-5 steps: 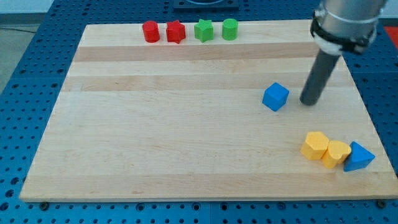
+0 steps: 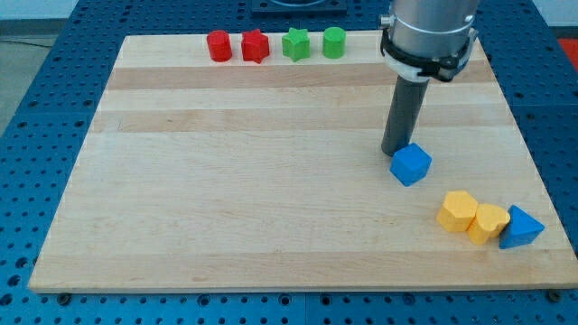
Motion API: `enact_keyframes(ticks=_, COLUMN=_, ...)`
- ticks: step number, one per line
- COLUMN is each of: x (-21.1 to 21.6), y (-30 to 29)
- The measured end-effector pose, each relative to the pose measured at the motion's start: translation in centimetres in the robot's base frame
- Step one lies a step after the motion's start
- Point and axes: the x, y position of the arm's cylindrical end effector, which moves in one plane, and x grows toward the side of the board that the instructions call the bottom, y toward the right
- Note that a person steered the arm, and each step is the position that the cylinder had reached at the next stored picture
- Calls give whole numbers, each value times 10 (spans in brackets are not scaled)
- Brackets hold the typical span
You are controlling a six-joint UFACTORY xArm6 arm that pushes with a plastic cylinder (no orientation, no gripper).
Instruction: Move the blue cube near to the yellow hexagon
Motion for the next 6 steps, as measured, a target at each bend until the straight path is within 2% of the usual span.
enact_keyframes(ticks=4, x=46, y=17)
enact_keyframes(ticks=5, x=45, y=15)
enact_keyframes(ticks=6, x=7, y=13)
